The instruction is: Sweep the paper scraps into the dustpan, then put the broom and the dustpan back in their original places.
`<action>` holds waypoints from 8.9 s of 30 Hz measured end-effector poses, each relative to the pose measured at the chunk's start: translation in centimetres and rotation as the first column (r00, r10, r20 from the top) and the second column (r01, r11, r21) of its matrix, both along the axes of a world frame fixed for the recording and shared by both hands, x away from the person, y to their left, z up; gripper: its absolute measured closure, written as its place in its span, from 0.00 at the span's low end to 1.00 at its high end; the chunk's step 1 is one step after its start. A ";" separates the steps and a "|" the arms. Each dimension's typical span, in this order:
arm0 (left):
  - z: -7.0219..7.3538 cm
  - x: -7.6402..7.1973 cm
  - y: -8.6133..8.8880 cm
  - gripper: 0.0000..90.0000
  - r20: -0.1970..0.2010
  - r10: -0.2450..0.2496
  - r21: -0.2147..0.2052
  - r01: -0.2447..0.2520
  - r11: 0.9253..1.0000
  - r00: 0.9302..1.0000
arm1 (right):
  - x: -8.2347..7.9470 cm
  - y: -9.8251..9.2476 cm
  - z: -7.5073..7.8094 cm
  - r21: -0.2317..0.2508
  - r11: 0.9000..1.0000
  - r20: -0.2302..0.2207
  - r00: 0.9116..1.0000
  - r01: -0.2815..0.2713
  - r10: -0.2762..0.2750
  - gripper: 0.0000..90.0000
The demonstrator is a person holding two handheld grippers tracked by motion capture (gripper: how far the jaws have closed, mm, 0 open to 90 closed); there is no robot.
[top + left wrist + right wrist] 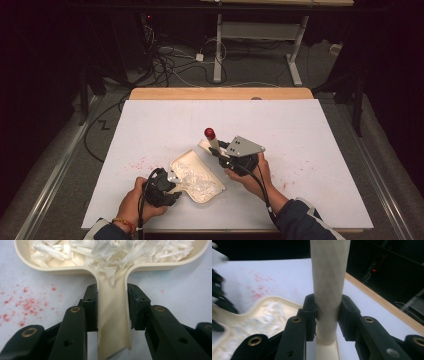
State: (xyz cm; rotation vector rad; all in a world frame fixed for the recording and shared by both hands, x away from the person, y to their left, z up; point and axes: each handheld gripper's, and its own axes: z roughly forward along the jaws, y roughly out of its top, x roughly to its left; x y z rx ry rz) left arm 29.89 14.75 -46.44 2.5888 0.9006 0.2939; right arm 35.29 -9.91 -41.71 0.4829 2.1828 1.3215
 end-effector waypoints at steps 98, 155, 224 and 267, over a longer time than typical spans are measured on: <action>0.1 2.7 3.1 0.70 -0.053 0.125 -0.051 -0.127 0.991 0.991 | 7.7 0.8 0.6 0.023 0.993 -0.001 0.993 0.118 -0.118 0.79; 0.4 -2.3 2.0 0.70 -0.054 0.037 0.014 -0.037 0.999 0.998 | -4.9 -13.0 5.1 -0.101 0.990 -0.073 0.992 0.100 -0.107 0.79; -0.4 0.5 3.3 0.70 -0.018 0.205 -0.095 -0.206 0.974 0.979 | -7.0 -18.2 5.7 -0.002 1.000 -0.209 0.978 0.010 -0.010 0.79; 0.1 3.3 2.8 0.39 0.096 0.417 -0.206 -0.392 0.897 0.904 | 0.2 -19.9 3.8 -0.102 0.985 -0.278 0.947 0.137 -0.160 0.67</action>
